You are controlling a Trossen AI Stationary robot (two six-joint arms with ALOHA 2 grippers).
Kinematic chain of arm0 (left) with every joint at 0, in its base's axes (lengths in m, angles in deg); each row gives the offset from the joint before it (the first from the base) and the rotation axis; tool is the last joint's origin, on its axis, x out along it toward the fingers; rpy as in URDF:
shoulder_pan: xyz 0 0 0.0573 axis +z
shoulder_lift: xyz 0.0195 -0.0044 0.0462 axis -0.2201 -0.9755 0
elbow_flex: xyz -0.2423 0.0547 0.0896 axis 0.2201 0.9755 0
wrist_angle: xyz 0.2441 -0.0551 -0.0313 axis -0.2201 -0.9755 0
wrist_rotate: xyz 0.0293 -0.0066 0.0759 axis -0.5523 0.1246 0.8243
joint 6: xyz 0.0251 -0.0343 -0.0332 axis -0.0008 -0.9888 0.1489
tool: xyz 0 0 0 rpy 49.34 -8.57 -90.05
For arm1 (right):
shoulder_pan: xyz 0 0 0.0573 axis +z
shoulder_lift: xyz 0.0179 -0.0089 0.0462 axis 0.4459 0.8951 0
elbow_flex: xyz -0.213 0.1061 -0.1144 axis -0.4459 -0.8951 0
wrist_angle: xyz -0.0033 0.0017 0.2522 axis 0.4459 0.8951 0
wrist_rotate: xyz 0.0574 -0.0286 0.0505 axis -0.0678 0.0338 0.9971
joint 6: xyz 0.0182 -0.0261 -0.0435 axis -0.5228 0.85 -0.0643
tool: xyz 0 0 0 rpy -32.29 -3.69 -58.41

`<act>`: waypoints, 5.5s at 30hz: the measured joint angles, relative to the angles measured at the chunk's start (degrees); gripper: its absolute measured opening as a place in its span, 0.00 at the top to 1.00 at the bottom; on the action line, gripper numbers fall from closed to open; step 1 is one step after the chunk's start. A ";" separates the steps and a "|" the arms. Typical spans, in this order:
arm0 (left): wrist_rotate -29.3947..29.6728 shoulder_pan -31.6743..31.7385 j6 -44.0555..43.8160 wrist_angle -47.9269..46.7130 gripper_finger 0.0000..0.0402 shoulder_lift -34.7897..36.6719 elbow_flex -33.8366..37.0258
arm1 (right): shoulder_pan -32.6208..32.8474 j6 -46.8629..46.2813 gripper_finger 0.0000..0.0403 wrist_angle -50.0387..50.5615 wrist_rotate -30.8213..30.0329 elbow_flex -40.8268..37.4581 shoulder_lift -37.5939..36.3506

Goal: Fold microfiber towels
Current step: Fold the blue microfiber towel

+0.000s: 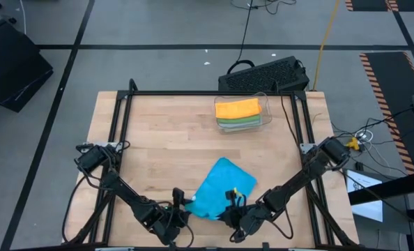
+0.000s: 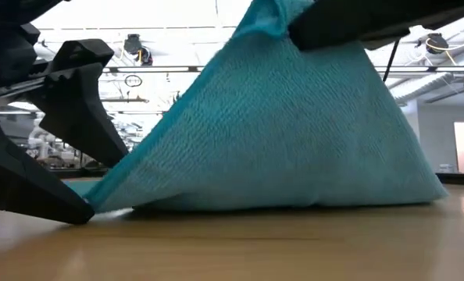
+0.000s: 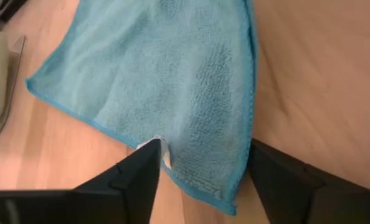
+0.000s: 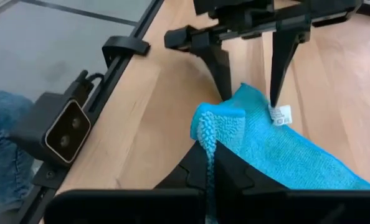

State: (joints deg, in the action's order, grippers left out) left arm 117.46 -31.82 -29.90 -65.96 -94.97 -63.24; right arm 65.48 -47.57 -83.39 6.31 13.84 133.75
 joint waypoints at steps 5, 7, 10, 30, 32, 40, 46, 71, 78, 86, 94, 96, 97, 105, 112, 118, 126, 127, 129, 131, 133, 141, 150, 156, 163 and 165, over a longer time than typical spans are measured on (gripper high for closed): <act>0.12 0.00 -2.13 0.31 0.37 0.00 0.02 | -0.40 -0.93 1.00 1.17 -0.22 0.00 -1.15; 0.10 0.00 -2.15 0.94 0.38 0.00 0.04 | -0.77 -1.30 1.00 2.20 -0.22 0.00 -1.66; -0.20 -0.02 -2.39 1.35 0.40 0.00 0.04 | -1.16 -1.27 1.00 2.29 -0.22 0.00 -1.65; 2.36 -0.09 -7.49 1.22 0.76 -1.86 -0.02 | -2.29 -1.61 1.00 3.41 -0.28 -0.02 -4.42; 2.37 -0.09 -9.64 1.05 0.82 -1.86 0.04 | -2.28 -1.70 1.00 4.16 -0.31 -0.02 -5.05; 4.10 -1.35 -11.04 1.22 0.99 1.76 -1.40 | -0.63 -0.90 1.00 5.42 0.31 -0.06 -5.41; 3.61 -1.29 -5.49 -2.04 0.99 3.37 -8.96 | 1.64 -0.95 1.00 5.41 -1.72 -2.60 -6.11; -20.86 7.71 -15.89 -9.88 0.98 3.43 -22.18 | 9.02 -10.43 0.99 -12.68 -4.42 -32.06 -31.63; -22.15 8.73 -18.25 -11.39 0.98 3.43 -22.18 | 7.22 -9.74 0.99 -17.06 -4.44 -32.89 -28.62; -23.51 12.40 -26.58 -17.47 0.99 3.43 -18.26 | 0.96 -6.51 0.99 -12.25 -4.31 -32.89 -28.62; -26.99 16.03 -27.79 -15.95 0.95 3.43 -13.40 | -3.28 -14.95 0.99 -5.75 -4.43 -32.87 -28.60; -27.53 16.68 -26.62 -16.01 0.97 3.43 -13.31 | -4.38 -15.02 0.99 -5.15 -4.44 -32.87 -28.60; -27.70 17.04 -25.90 -15.82 0.98 3.43 -13.31 | -4.92 -15.02 0.99 -5.01 -4.44 -32.87 -28.60; -27.92 19.21 -23.83 -16.26 0.91 3.43 -13.27 | -6.80 -15.21 0.99 -3.82 -4.33 -32.87 -28.60; -27.92 20.26 -24.13 -16.44 0.74 3.43 -13.27 | -6.78 -16.25 0.87 -2.23 -6.47 -32.87 -28.60; -27.42 21.42 -26.97 -16.91 0.64 6.07 -13.27 | -6.80 -15.33 0.62 -2.21 -8.94 -32.87 -30.38; -13.04 16.91 -24.42 -12.78 0.63 12.13 -13.38 | -6.30 -7.31 0.51 -3.26 -7.65 -32.83 -35.75; -11.44 16.14 -23.33 -11.33 0.63 12.02 -13.38 | -6.26 -5.91 0.52 -4.99 -6.19 -32.93 -35.23; -9.22 15.04 -21.04 -7.67 0.63 10.92 -13.35 | -6.39 -3.75 0.57 -11.30 -3.25 -33.92 -33.17; -7.84 14.68 -18.98 -2.56 0.63 8.55 -13.46 | -6.44 -0.60 0.63 -19.41 -1.24 -35.90 -30.10; -6.60 14.21 -17.32 -0.72 0.63 5.95 -13.31 | -6.45 1.98 0.69 -27.68 0.25 -37.39 -26.37; -6.63 14.05 -19.61 0.92 0.63 -1.64 -13.29 | -9.37 4.78 0.91 -41.24 5.11 -38.68 -13.95; -8.20 14.06 -24.41 -4.82 0.63 -3.76 -13.29 | -11.93 4.02 0.99 -47.92 6.41 -38.66 -3.12; -11.08 14.14 -28.27 -10.60 0.63 -3.76 -13.27 | -11.96 0.82 1.00 -47.96 6.25 -38.66 1.57; -12.16 14.21 -27.07 -10.75 0.63 -3.68 -11.30 | -11.93 -1.18 1.00 -51.39 6.16 -38.64 3.23; -12.78 14.21 -25.38 -12.08 0.63 -2.55 -11.18 | -11.93 -0.91 1.00 -51.01 6.39 -38.69 1.47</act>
State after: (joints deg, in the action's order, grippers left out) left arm 104.68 -17.61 -55.28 -78.03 -97.52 -74.42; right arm 53.55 -48.48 -134.41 12.70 -24.85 135.23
